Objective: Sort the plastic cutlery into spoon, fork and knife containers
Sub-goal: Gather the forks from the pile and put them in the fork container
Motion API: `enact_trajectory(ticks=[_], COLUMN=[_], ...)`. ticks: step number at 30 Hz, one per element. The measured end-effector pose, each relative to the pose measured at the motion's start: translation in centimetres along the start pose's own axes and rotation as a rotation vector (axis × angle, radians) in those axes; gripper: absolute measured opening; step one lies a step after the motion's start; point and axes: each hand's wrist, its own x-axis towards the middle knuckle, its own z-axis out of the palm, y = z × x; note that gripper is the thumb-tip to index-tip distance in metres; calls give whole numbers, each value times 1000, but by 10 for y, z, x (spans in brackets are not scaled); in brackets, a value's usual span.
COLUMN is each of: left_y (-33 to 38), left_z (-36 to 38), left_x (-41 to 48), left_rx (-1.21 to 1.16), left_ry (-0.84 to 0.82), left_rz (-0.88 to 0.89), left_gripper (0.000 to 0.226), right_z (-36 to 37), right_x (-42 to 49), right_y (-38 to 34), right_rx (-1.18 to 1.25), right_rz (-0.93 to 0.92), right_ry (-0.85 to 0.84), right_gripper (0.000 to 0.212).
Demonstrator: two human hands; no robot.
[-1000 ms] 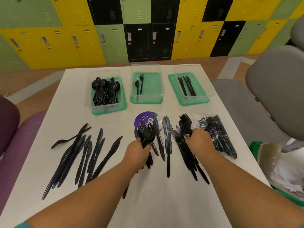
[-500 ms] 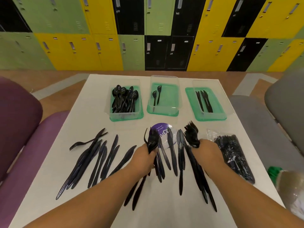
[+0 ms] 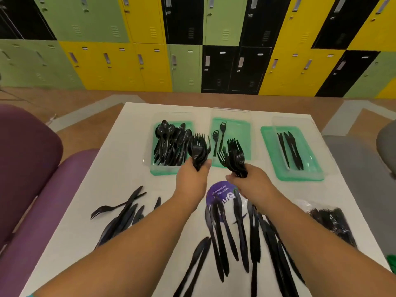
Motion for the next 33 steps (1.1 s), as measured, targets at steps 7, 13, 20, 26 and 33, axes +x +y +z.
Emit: enact_trajectory(ticks=[7, 13, 20, 26, 33], left_y=[-22, -18, -8, -21, -35], left_z=[-105, -174, -208, -228, -245], left_x=[5, -3, -2, -1, 1], left_rx=[-370, -348, -312, -300, -332], left_ry=[275, 279, 161, 124, 89], left_rz=[-62, -11, 47, 26, 19], left_gripper=[21, 28, 26, 25, 23], right_z=[92, 181, 242, 268, 266], right_x=[19, 19, 5, -4, -10], right_y=[-33, -49, -68, -76, -74], right_rx=[4, -246, -589, -908, -1154], right_rz=[-102, -289, -383, -449, -544], right_ry=[-235, -350, -339, -429, -434], right_gripper=[6, 21, 21, 21, 19])
